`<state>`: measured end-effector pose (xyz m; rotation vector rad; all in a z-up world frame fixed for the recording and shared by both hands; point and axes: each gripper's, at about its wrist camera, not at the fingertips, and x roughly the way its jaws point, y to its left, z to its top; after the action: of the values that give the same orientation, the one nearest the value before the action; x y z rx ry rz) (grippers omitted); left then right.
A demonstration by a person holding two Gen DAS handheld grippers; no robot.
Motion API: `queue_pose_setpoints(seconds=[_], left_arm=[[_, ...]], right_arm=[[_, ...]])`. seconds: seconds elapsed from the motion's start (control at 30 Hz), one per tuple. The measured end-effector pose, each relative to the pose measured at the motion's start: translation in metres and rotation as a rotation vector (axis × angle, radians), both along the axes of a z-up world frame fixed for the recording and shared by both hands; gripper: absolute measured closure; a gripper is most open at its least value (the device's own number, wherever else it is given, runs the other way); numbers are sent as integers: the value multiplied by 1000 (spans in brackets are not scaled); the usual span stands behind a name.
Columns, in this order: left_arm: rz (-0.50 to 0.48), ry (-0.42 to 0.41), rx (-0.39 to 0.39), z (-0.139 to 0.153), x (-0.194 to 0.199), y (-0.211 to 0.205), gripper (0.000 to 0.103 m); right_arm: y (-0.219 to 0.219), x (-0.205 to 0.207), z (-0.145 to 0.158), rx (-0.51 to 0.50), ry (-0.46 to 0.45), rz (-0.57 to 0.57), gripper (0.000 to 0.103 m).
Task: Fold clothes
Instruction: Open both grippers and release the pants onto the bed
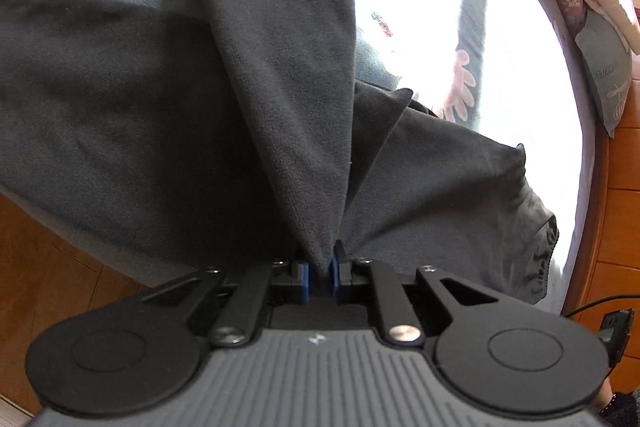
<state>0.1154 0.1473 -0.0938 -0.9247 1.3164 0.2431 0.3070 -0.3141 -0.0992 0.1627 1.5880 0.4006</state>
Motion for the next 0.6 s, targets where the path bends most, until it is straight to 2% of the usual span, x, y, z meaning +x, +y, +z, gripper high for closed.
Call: queue_pose_setpoints(seconds=[0.07, 0.13, 0.2, 0.23, 0.27, 0.33, 0.4, 0.47, 0.53, 0.6], left_arm=[[-110, 34, 64, 16, 3, -3, 90], [-232, 62, 156, 27, 13, -13, 91], [-320, 23, 210, 34, 27, -24, 91], [-357, -6, 230, 36, 35, -30, 91], [-386, -36, 235, 36, 46, -37, 91], [-427, -98, 213, 30, 78, -53, 91], [-462, -144, 179, 20, 102, -74, 90], [-497, -167, 162, 8, 107, -83, 90], [-515, -156, 148, -5, 110, -92, 89], [-479, -135, 126, -6, 97, -93, 89]], right_arm=[[15, 1, 21, -86, -123, 94, 70], [25, 1, 24, -133, -206, 170, 65], [26, 4, 17, -174, -259, 249, 61], [-9, 11, 7, -189, -269, 283, 61], [-37, 19, -4, -201, -262, 300, 61], [-48, 25, -22, -212, -236, 297, 61], [-47, 26, -18, -191, -251, 276, 59], [-44, 27, -7, -165, -269, 266, 59], [-39, 30, 2, -126, -284, 273, 59], [-29, 39, 10, -95, -317, 305, 59]])
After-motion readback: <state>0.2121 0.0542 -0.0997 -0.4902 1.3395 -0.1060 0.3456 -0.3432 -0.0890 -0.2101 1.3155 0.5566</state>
